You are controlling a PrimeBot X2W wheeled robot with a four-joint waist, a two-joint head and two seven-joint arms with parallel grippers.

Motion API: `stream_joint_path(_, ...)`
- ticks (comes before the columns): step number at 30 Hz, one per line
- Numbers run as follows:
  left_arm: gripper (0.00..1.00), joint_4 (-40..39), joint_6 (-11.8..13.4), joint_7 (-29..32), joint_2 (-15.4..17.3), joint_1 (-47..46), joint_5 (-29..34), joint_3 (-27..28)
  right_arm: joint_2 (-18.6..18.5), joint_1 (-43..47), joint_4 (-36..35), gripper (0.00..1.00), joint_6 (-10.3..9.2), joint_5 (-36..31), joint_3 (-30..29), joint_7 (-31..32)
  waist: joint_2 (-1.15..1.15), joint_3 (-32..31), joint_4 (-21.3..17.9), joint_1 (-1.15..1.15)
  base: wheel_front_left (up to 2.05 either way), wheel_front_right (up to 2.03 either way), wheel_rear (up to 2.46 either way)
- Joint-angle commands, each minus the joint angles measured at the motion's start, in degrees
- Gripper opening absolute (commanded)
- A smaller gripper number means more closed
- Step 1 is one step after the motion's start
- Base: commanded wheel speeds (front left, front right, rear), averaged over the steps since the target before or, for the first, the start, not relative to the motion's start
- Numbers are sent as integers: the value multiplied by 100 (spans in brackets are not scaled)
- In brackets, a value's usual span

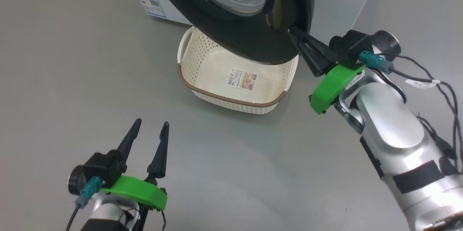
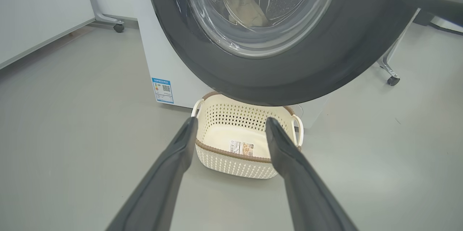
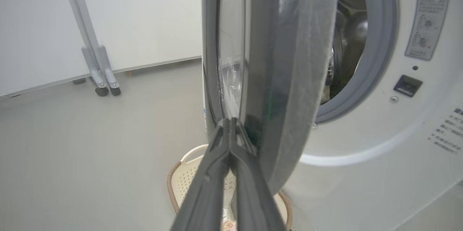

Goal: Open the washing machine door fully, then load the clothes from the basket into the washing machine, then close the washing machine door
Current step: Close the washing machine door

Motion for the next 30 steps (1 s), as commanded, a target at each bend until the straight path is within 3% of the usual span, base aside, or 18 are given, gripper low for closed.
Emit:
stream_joint_path(1,100,-187,2,-63,94,-250,14,182,109,-269,-104,0,-21,-58,-107,-31,0,79,10,0,0,0,0)
stream_joint_path(22,100,-330,2,-63,-71,-792,-23,109,-231,-1610,314,0,-21,-978,-1547,-31,0,1114,343,0,0,0,0)
stream_joint_path(30,100,-338,2,-63,-173,-907,-55,76,-421,-2193,586,0,-21,-1299,-1816,-31,0,1392,512,0,0,0,0)
